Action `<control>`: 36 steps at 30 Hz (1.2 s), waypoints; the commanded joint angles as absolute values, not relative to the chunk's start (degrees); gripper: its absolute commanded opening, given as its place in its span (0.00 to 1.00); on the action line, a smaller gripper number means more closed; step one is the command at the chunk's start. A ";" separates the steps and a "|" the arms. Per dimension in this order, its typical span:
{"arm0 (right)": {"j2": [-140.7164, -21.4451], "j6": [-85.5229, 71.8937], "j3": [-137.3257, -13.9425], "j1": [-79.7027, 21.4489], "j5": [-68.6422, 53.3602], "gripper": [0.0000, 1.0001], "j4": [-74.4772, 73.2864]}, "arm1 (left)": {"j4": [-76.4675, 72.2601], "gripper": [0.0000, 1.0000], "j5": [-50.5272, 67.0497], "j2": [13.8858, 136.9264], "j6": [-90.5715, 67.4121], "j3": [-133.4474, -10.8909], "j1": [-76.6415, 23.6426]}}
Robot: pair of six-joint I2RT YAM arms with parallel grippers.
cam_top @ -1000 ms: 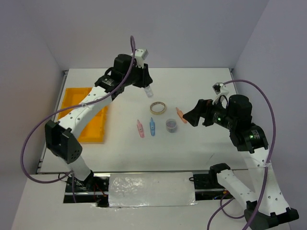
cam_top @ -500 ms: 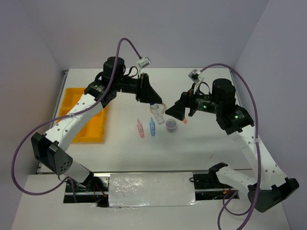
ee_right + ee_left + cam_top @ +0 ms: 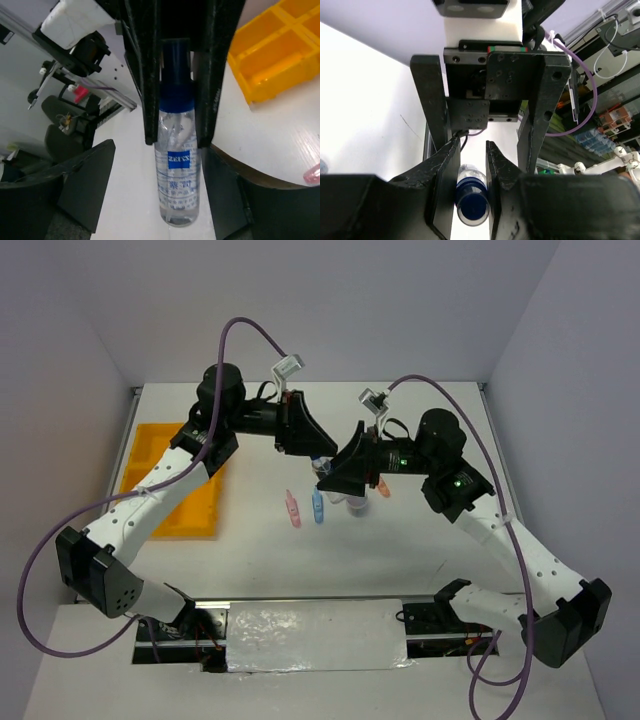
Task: Sort the stationery into containers
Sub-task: Place the stationery in the storage box.
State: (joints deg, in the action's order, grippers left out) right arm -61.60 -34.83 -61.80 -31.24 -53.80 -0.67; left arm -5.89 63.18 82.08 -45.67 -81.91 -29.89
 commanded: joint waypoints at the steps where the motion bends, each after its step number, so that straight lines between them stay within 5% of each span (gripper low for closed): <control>1: -62.40 -41.40 -61.35 -32.87 -55.29 0.73 10.99 | -9.67 0.00 62.67 79.81 -46.76 -83.49 -29.97; 4: -62.93 -40.26 -61.79 -33.66 -53.88 0.52 10.28 | -8.45 0.00 62.23 79.98 -46.32 -84.28 -29.97; 6: -63.28 -39.73 -62.66 -33.92 -51.96 0.06 8.80 | -2.51 0.06 60.48 80.59 -41.86 -86.03 -29.53; 7: -63.46 -39.20 -63.01 -33.93 -51.94 0.06 8.01 | -0.29 0.06 60.47 80.86 -40.44 -86.83 -29.53; 10: -64.07 -37.36 -63.54 -34.01 -50.28 0.00 5.72 | 8.24 0.39 54.77 81.74 -34.83 -90.94 -28.48; 12: -64.42 -37.18 -63.02 -34.01 -48.96 0.00 5.62 | 16.67 0.94 47.16 82.61 -32.27 -93.85 -27.86; 13: -64.68 -37.44 -62.76 -33.93 -48.52 0.00 6.15 | 19.57 0.99 43.63 82.97 -30.08 -97.26 -27.86; 21: -78.20 -37.53 -64.32 -35.41 -43.26 0.00 9.58 | 60.40 0.99 -28.91 84.99 -41.18 -116.78 -22.34; 28: -106.73 -44.54 -86.54 -40.08 -28.40 0.00 3.08 | 66.97 0.99 -37.34 77.09 -42.19 -112.95 -16.00; 36: -132.34 -56.87 -118.70 -42.80 -17.31 0.00 -7.71 | 65.47 0.99 -33.58 64.34 -41.74 -97.92 -15.91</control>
State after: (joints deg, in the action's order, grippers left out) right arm -128.46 -52.18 -109.03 -41.76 -22.17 -3.60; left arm 65.12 -32.82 66.00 -40.95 -100.40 -15.84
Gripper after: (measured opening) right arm 0.431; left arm 0.993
